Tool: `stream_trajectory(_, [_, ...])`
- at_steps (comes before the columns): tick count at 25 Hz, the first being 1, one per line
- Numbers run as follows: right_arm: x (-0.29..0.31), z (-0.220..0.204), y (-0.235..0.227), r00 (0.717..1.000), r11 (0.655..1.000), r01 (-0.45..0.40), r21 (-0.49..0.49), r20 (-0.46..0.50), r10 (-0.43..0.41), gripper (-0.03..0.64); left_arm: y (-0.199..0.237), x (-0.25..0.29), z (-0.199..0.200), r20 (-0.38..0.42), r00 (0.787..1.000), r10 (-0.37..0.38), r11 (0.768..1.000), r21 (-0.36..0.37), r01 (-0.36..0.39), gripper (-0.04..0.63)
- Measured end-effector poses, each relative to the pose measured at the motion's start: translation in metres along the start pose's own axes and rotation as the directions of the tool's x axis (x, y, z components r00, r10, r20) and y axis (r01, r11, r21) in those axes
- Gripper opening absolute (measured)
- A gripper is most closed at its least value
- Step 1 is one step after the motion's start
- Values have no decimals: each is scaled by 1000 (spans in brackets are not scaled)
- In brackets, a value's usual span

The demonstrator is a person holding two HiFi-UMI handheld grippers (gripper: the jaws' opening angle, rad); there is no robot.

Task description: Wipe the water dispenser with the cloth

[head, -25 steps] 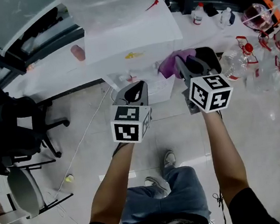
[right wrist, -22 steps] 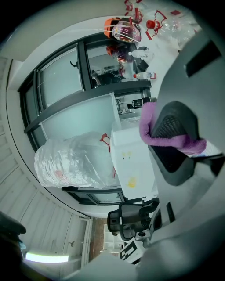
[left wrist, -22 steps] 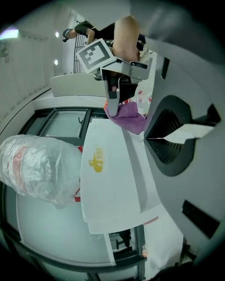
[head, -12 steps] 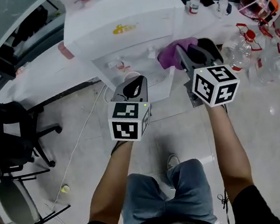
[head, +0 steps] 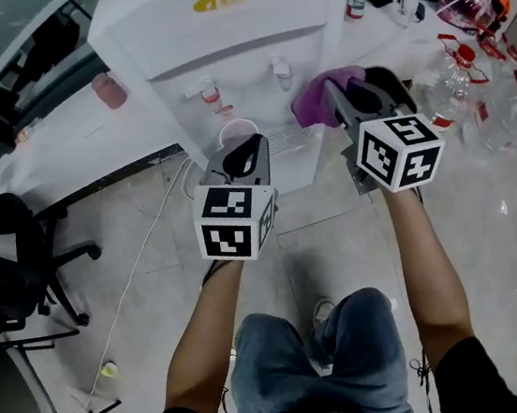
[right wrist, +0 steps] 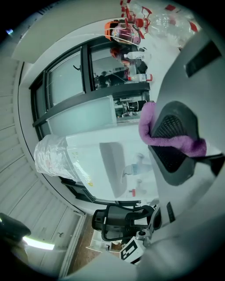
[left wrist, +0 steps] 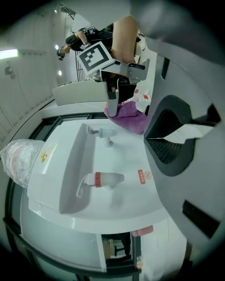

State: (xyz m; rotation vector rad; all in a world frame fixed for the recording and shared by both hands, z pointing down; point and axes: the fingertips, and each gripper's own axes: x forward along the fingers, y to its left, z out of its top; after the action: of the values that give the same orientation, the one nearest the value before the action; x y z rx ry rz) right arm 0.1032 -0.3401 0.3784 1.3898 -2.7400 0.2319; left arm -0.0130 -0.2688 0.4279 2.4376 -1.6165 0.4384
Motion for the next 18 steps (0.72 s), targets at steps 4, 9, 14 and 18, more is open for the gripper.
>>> stream_trajectory(4, [4,-19,0,1000,1000,4,-25,7,-4,32,3,6,-16,25,1000,2,1000,7,-2,26])
stream_trajectory(9, [5,-44,-4,1000,999,24,-43,8,-24,32,7,6,-29,55,998,8,1000,23,-9,26])
stream_trajectory(14, [3,-74,-12,999,997,46,-57,-17,-47,32,12,4,-38,83,996,18,1000,22,-20,26])
stream_trajectory(18, [3,-87,-15,998,997,61,-56,-24,-62,32,19,-1,-41,94,995,25,999,30,-28,26])
